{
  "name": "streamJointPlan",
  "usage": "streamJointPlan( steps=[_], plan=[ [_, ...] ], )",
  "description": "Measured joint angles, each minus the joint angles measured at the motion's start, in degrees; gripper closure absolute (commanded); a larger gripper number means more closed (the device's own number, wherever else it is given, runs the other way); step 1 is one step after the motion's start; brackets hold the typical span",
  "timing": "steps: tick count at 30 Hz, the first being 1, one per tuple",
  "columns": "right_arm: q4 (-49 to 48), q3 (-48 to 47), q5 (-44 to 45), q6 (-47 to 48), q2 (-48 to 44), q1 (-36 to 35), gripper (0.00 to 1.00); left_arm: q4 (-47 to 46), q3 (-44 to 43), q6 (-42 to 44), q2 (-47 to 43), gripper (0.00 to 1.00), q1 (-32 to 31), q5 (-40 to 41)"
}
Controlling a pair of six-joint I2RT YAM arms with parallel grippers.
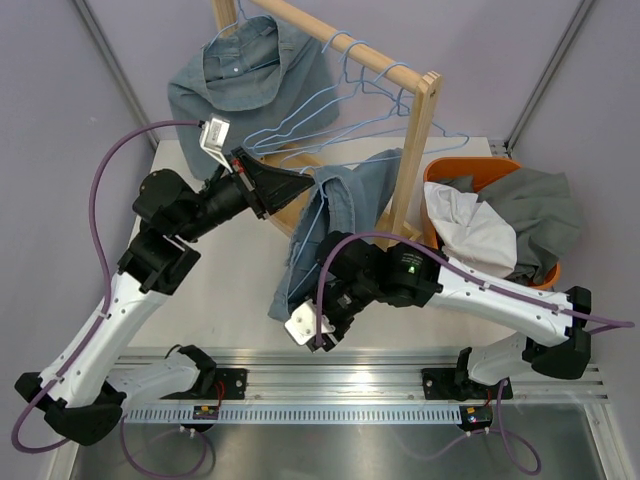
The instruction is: Remove the skirt from the hanger
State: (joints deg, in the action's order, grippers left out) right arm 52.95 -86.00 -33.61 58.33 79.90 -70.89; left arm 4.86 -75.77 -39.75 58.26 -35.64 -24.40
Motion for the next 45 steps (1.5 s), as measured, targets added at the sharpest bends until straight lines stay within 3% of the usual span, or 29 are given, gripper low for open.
streamJointPlan(
  steps=[14,27,36,40,45],
  plan=[
    [-7.32,-9.25,11.76,-0.59,4.94,-1.11,0.44,-5.86,2.95,-5.97,1.79,1.00,1.75,-5.35],
    [-7.52,-9.46,10.84,-1.29,5.25,-0.09,0.38,-1.90,2.54,-4.31,2.86,1.00,1.84,-8.41],
    [3.80,-7.34,-2.38,-0.42,-5.09,14.19,0.38,16.57,1.29,9.68,-3.78,1.00,3.15,-8.39],
    [5.51,-6.43,-5.62,-3.89,-9.75,19.65,0.40,21.88,1.16,14.53,-6.10,1.00,3.15,-9.18],
    [4.26,-4.26,-7.91,-11.67,-9.70,28.11,0.34,30.27,-1.18,20.85,-6.29,1.00,3.15,-11.45]
  ],
)
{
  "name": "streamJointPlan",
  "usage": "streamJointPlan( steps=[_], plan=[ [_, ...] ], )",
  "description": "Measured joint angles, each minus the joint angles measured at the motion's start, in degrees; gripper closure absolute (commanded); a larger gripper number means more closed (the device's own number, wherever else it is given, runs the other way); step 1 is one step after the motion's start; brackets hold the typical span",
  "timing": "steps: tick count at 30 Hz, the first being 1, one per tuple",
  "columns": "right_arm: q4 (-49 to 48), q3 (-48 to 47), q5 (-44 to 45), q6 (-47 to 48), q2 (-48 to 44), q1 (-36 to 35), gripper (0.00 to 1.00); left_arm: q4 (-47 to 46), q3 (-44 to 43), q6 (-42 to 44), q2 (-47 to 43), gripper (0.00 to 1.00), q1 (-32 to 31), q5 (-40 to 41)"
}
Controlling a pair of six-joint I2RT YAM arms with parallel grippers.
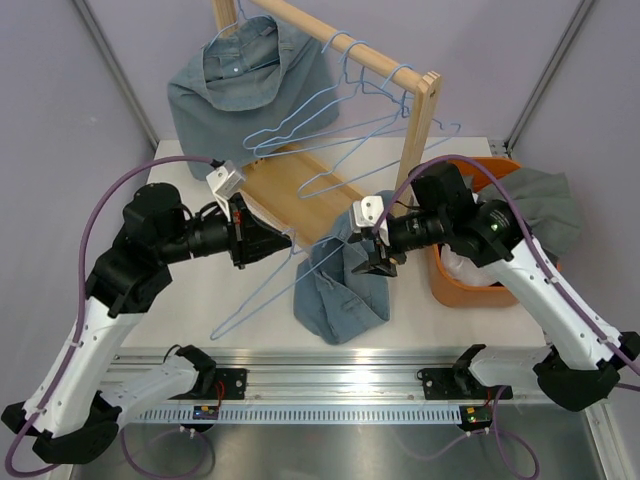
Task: Remove the skirt from the hanger
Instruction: Remove the skirt from the hanger, then place the hanger at the clothesline.
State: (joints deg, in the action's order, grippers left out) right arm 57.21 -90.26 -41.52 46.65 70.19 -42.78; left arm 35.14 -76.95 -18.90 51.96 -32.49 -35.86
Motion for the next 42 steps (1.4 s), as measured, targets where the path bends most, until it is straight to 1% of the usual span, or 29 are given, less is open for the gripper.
streamJointPlan(
  steps=[2,5,8,12,15,19,23,26,27,29,30,31,33,34,36,37,38,39,40,42],
  plan=[
    [-0.79,0.79,-0.33,-2.14,0.96,2.12,0.32,4.85,-2.58,3.21,0.35,1.00,0.00,-0.74],
    [-1.86,1.27,-2.86,-3.67,2.34,2.67,0.30,11.39,-6.84,7.69,0.81,1.00,0.00,-1.92],
    [-3.02,1.27,-6.23,-4.11,3.65,2.67,0.28,15.72,-9.92,10.80,0.85,1.00,0.00,-3.32],
    [-5.35,0.72,-9.81,-4.28,6.93,2.21,0.27,17.99,-10.43,12.02,0.15,1.00,0.00,-5.27],
    [-6.49,-0.52,-10.23,-4.07,9.90,0.28,0.27,17.97,-10.25,11.93,-0.17,1.00,0.00,-6.91],
    [-8.15,-1.33,-10.01,-3.39,12.41,-4.28,0.28,18.10,-10.32,12.04,-0.02,1.00,0.00,-8.87],
    [-9.29,-1.75,-9.49,-2.89,14.27,-8.41,0.31,20.79,-12.28,13.42,1.18,1.00,0.00,-9.31],
    [-9.92,-2.14,-8.57,-2.71,15.82,-10.49,0.37,22.86,-14.86,14.93,2.38,1.00,0.00,-9.01],
    [-9.99,-2.58,-8.55,-2.71,16.48,-10.86,0.42,23.21,-15.52,15.52,2.62,1.00,0.00,-8.87],
    [-9.94,-3.63,-8.59,-2.67,17.57,-11.10,0.47,24.06,-16.24,16.31,2.71,1.00,0.00,-8.55],
    [-9.97,-4.04,-8.48,-2.62,17.90,-11.10,0.52,24.37,-16.37,16.59,2.71,1.00,0.00,-8.44],
    [-9.99,-4.22,-8.46,-2.58,18.01,-11.10,0.63,24.55,-16.37,16.96,2.60,1.00,0.00,-8.31],
    [-9.79,-4.22,-8.52,-2.56,17.92,-11.13,0.75,24.41,-16.28,17.20,2.36,1.00,0.00,-8.17],
    [-9.77,-4.24,-8.55,-2.64,17.90,-11.13,0.87,23.98,-16.13,17.18,2.21,1.00,0.00,-8.15],
    [-9.60,-4.22,-8.37,-2.97,17.79,-11.13,0.97,21.90,-14.75,17.07,1.77,1.00,0.00,-8.20],
    [-9.31,-4.07,-8.04,-3.34,17.53,-11.13,1.00,21.00,-14.10,16.90,1.64,1.00,0.00,-8.26],
    [-9.38,-3.45,-7.54,-3.61,17.00,-11.10,1.00,20.11,-13.53,16.70,1.60,0.99,0.00,-8.33],
    [-9.33,-2.75,-7.13,-3.82,16.24,-11.06,1.00,19.23,-12.92,16.35,1.62,0.96,0.00,-8.48],
    [-9.31,-2.05,-6.93,-4.00,15.47,-10.99,1.00,18.05,-12.22,16.09,1.62,0.81,0.00,-8.68],
    [-9.29,-0.02,-6.49,-4.70,12.98,-10.45,1.00,16.20,-11.17,15.98,1.62,0.65,-0.02,-8.85]
  ],
)
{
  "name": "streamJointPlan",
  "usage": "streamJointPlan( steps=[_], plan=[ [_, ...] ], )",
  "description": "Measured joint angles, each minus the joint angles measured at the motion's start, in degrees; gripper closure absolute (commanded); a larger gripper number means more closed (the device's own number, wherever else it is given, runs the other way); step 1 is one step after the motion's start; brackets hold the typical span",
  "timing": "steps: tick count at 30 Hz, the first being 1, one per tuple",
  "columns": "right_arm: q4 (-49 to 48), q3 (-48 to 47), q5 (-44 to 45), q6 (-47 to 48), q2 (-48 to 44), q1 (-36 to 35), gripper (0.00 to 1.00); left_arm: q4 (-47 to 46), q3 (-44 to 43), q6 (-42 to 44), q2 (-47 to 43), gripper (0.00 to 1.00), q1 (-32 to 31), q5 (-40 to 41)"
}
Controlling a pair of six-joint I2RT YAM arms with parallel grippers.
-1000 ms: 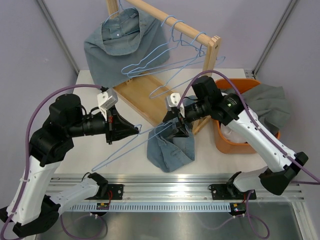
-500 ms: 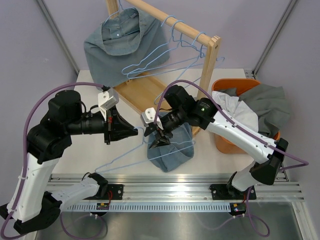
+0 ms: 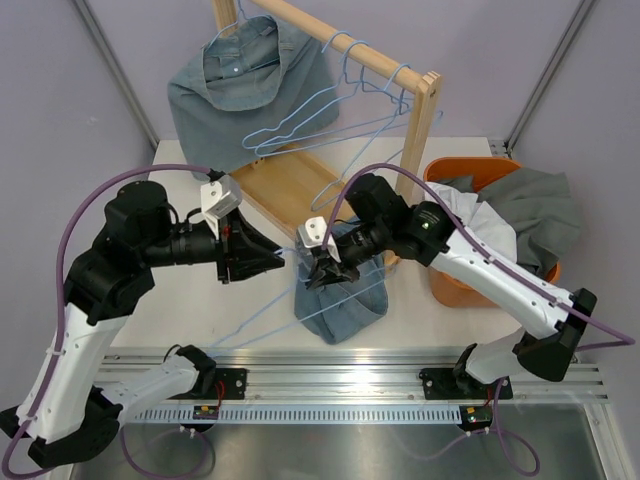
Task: Remove the skirt from the hanger
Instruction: Place the hanger at the clothesline.
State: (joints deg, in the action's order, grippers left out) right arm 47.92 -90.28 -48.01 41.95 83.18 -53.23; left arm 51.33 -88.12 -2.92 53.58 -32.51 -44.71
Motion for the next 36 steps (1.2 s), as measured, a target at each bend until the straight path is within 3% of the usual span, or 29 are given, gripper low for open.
streamJointPlan(
  steps=[1,2,3,5,9,18,28,36],
  plan=[
    [-0.02,0.92,-0.15,-0.33,-1.22,0.57,1.00,-1.38,0.70,-0.09,0.00,0.54,0.00,0.02],
    [0.09,1.66,-0.28,-0.68,-2.45,1.20,1.00,-2.43,1.27,-0.11,-0.02,0.34,0.02,0.04],
    [0.15,2.32,-0.63,-0.98,-3.67,2.19,1.00,-3.50,1.77,0.13,-0.11,0.27,0.02,0.11],
    [0.26,3.56,-1.42,-1.33,-5.99,4.81,1.00,-5.22,3.30,0.13,-0.33,0.18,0.02,0.52],
    [0.85,5.42,-1.79,-1.33,-9.86,8.33,1.00,-7.15,5.75,1.29,-1.75,0.12,0.02,2.51],
    [2.56,9.62,-2.64,-1.44,-14.47,11.52,1.00,-5.90,9.29,8.52,-5.62,0.11,0.02,4.50],
    [2.99,9.70,-2.73,-1.97,-15.69,15.67,1.00,-4.52,19.65,11.50,-5.88,0.16,0.02,0.02],
    [3.61,8.96,-4.13,-2.38,-15.69,17.14,1.00,-5.16,21.51,12.11,-4.15,0.38,-1.38,0.00]
  ],
)
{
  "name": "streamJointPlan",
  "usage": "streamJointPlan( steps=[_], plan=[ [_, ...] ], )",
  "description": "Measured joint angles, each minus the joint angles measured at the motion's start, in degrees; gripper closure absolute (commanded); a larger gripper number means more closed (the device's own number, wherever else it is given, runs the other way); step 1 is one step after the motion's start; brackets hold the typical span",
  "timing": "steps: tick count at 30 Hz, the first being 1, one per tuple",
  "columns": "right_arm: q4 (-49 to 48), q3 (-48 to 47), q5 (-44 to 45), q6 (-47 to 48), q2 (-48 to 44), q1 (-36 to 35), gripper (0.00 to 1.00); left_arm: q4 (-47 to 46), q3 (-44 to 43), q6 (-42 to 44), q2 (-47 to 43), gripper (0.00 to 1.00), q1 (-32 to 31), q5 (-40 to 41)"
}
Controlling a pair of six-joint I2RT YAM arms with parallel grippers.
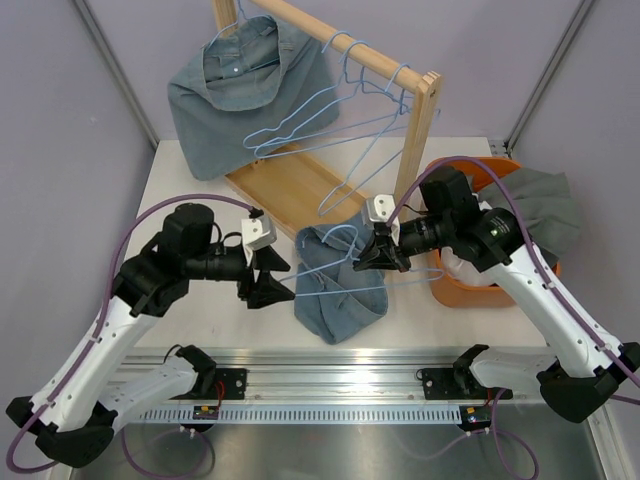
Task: Remove the skirt from the hanger
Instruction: Place the hanger at the clothesline.
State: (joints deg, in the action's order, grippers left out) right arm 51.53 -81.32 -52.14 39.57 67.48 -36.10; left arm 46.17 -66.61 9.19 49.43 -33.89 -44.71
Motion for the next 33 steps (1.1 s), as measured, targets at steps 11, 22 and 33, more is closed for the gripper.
streamJointPlan(
  steps=[11,22,33],
  plan=[
    [1.29,-1.62,-2.62,-1.01,0.11,1.44,1.00,0.20,0.02,1.31,3.30,0.92,-3.48,4.87],
    [0.26,-1.60,-4.24,-3.10,1.70,2.40,0.78,4.15,-3.63,4.17,2.78,1.00,-4.31,6.91],
    [0.20,-1.03,-5.03,-5.55,1.88,2.40,0.52,8.63,-4.74,5.88,-2.36,1.00,-3.85,10.73]
  ],
)
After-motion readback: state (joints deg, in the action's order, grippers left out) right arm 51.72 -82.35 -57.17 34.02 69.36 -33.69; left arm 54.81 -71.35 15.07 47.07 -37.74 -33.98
